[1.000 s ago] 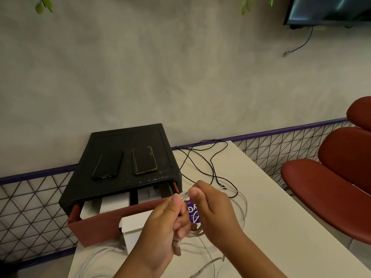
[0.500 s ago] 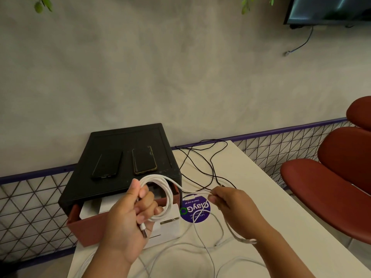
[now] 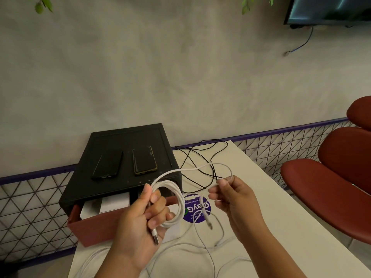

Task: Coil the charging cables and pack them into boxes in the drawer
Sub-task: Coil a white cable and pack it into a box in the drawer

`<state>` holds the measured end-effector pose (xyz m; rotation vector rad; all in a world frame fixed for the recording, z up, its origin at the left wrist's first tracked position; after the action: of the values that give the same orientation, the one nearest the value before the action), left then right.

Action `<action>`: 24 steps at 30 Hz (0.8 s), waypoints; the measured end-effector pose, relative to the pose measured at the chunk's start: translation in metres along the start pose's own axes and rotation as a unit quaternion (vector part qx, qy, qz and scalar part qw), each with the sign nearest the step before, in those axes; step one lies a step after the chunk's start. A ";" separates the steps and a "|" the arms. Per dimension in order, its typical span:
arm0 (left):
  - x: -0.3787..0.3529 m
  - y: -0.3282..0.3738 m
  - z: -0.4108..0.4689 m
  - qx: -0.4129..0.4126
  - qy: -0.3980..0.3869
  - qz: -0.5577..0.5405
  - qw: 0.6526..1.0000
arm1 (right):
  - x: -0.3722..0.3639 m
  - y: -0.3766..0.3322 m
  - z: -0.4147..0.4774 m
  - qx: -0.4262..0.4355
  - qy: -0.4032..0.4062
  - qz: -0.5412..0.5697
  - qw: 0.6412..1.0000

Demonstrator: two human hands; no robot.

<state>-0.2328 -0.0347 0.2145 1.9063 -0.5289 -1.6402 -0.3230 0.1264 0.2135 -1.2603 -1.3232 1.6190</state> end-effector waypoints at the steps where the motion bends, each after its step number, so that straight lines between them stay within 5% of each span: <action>1: -0.001 -0.003 0.000 0.003 0.005 -0.006 1.000 | 0.000 -0.001 -0.001 0.015 0.014 0.007 1.000; 11: -0.005 -0.018 -0.002 0.025 0.002 0.007 1.000 | -0.002 -0.045 -0.027 0.225 0.124 -0.289 0.922; 19: -0.006 -0.010 -0.001 0.018 -0.020 -0.032 0.999 | -0.007 -0.020 -0.008 0.067 0.010 -0.058 0.996; 23: -0.033 -0.019 0.001 0.047 -0.230 -0.101 0.967 | -0.020 0.006 -0.006 -0.033 -0.056 0.082 0.995; 24: -0.011 -0.013 0.006 -0.001 -0.153 -0.055 0.987 | -0.024 0.010 -0.007 -0.048 -0.068 0.097 0.992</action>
<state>-0.2411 -0.0190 0.2139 1.7166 -0.5496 -2.0222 -0.3083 0.1037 0.2101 -1.3927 -1.4127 1.8231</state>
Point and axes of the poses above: each hand's wrist, its own z-axis towards the middle knuckle, its own x-axis out of the back of the hand, y = z × x, the point moved 10 cm from there along z, towards the middle knuckle, and after that the axes turned 6 degrees about -y, right-handed, at the moved point
